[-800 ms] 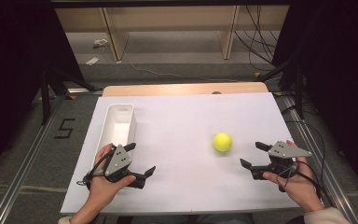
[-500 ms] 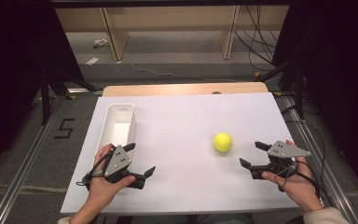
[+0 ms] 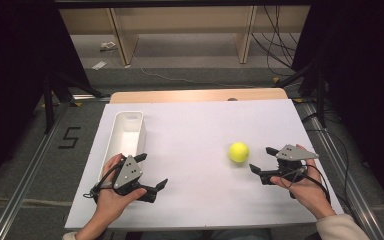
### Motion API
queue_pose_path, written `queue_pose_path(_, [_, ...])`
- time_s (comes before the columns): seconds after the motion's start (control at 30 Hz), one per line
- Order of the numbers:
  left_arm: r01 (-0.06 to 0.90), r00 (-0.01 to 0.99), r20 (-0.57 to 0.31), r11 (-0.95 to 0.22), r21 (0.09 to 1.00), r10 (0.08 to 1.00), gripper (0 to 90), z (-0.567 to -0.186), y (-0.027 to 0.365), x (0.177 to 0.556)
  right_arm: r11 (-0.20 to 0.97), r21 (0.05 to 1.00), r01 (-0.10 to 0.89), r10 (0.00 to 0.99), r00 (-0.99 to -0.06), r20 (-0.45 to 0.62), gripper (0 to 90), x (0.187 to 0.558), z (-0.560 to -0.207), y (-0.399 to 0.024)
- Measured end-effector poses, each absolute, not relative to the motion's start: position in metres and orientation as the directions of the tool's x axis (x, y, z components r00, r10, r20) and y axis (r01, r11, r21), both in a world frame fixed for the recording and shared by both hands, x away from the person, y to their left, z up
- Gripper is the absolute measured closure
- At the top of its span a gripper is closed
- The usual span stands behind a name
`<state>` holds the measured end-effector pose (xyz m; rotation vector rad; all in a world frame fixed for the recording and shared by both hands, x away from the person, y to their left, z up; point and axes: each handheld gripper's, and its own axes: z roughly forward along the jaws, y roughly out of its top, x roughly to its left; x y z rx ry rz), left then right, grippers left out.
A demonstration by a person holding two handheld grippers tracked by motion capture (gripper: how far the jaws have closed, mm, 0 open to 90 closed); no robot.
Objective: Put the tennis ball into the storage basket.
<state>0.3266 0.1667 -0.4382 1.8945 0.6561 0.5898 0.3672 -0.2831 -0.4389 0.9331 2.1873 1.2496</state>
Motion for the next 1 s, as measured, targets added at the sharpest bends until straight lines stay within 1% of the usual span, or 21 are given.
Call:
queue_pose_path(0.37, [0.179, 0.736, 0.11, -0.348, 0.92, 0.668, 0.0, -0.438, 0.166, 0.327, 0.388, 0.851, 0.353, 0.747, -0.662, -0.065, 15.6, 0.391, -0.447, -0.263])
queue_pose_path(1.0, [0.178, 0.74, 0.113, -0.355, 0.918, 0.664, 0.0, -0.438, 0.165, 0.327, 0.407, 0.826, 0.391, 0.752, -0.657, -0.059, 15.5, 0.412, -0.459, -0.248])
